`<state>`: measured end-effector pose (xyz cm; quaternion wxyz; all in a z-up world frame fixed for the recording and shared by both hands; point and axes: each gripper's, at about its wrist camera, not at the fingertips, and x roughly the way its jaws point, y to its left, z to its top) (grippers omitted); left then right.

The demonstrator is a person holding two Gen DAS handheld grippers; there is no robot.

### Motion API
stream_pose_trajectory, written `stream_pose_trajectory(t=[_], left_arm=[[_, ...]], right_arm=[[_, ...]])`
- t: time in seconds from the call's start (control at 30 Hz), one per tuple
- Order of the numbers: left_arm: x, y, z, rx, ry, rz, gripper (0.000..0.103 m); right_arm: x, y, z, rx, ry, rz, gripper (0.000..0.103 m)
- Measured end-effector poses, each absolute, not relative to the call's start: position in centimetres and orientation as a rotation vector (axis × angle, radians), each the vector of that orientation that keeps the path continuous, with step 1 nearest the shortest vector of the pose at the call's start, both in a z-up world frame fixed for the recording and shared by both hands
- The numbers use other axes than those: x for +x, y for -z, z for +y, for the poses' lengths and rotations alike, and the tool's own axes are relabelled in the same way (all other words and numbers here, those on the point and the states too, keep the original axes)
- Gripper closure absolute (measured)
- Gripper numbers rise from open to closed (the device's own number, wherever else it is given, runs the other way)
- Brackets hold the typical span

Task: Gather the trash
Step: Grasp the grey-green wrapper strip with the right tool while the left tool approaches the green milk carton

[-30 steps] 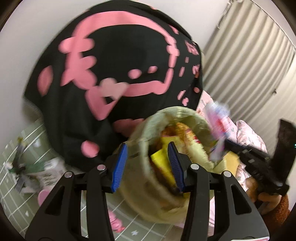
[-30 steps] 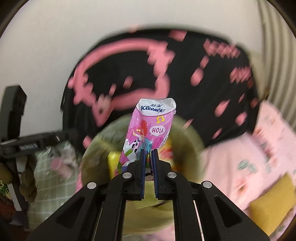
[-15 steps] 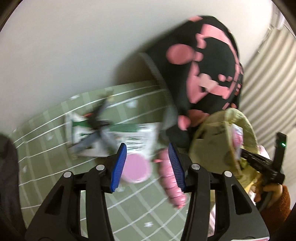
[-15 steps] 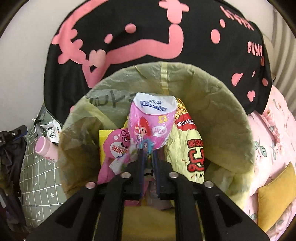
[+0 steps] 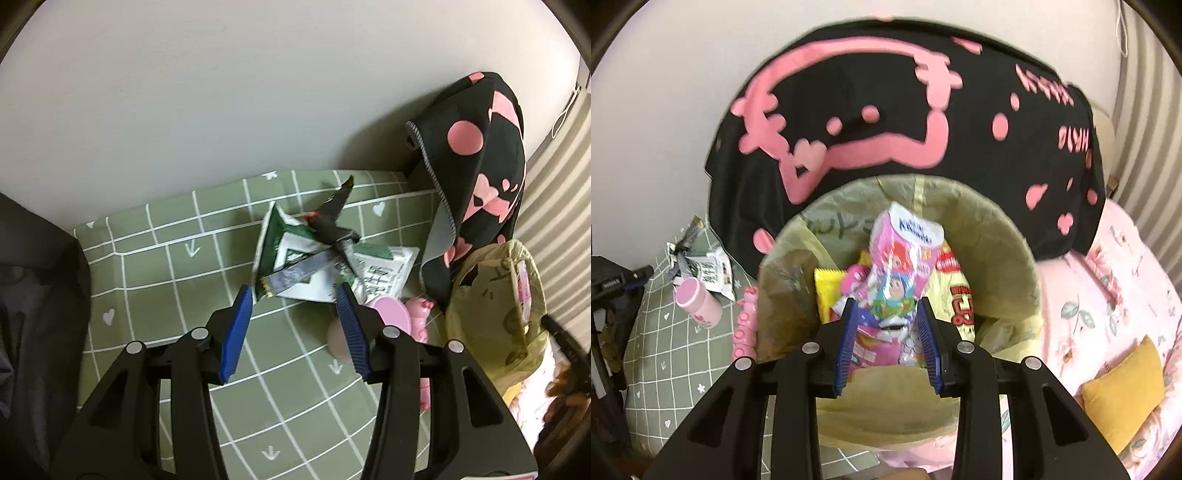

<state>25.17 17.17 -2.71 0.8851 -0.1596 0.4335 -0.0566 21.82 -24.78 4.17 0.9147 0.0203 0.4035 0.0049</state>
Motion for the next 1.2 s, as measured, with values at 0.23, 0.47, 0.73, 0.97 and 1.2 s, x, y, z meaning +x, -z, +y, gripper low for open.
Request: stream_pose_trajectory(t=[0.23,0.47,0.73,0.97,1.2], left_arm=[[24.8,4.3,18.9,-0.332,0.110,0.931,0.058],[25.1,3.4,20.9,-0.356,0.064,0.898,0.058],[24.2,3.3,24.7,-0.398,-0.053,0.875,0.058],[23.4,4.3,27.3,-0.409,-0.083,0.898,0.058],[24.2,5.0,27.6,-0.435,-0.043,0.920,0.058]], right_arm=[[21.8,-6.0,-21.5,0.041,-0.085,0.772,0.070],[24.7,-4.4,-13.4,0.014,-0.284,0.808,0.070],[30.2,-1.3,-0.6,-0.096,-0.551,0.814,0.071],[35.7,2.0,5.3,-0.155,-0.581,0.885,0.071],[37.5,2.6,5.4,-0.143,-0.605,0.944,0.070]])
